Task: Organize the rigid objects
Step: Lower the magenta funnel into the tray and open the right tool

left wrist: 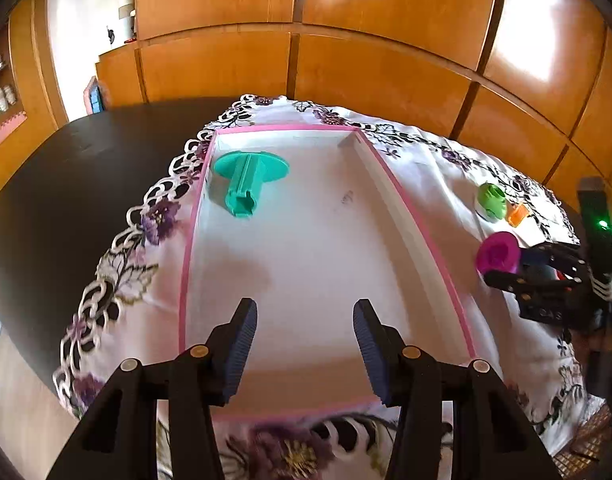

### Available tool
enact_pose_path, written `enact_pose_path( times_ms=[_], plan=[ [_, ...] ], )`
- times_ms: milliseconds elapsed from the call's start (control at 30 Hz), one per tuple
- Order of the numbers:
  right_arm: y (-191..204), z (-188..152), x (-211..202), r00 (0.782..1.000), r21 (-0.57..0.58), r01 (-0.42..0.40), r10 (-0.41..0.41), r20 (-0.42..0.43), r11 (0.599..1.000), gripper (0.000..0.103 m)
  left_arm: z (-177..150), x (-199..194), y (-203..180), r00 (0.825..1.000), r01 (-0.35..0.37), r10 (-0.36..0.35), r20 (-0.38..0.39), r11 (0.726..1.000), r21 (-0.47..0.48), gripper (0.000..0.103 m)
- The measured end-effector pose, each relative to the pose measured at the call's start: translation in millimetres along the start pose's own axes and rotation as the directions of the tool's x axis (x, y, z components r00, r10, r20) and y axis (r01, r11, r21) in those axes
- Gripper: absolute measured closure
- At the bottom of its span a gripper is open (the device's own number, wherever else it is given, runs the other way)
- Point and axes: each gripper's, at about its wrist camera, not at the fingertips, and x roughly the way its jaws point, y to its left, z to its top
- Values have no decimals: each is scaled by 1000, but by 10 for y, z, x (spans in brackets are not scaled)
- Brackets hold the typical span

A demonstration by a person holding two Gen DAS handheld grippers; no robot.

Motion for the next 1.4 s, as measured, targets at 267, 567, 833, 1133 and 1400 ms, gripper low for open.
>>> enact_pose_path(
  times_ms=[267, 567, 833, 1133, 1400],
  plan=[
    [3, -2, -11, 1000, 4, 1, -1, 4, 1000, 46, -84, -125, -102, 999, -24, 24, 23, 1000, 7, 51],
    [154, 164, -325, 991, 67, -84, 76, 106, 994, 46, -40, -268, 97, 996, -39, 42, 73, 998, -41, 51],
    [945, 625, -309, 971, -36, -204, 207, 117, 978, 46, -104, -340, 408, 993, -68, 78, 89, 992, -108, 51],
    [1640, 1177, 211, 946, -27, -323, 323, 8, 946, 46, -266, -304, 777, 992, -99, 112, 54, 974, -202, 51],
    [1824, 1259, 322, 946, -26, -324, 324, -3, 946, 44, -317, -259, 816, 994, -92, 102, 41, 975, -205, 51]
  ],
)
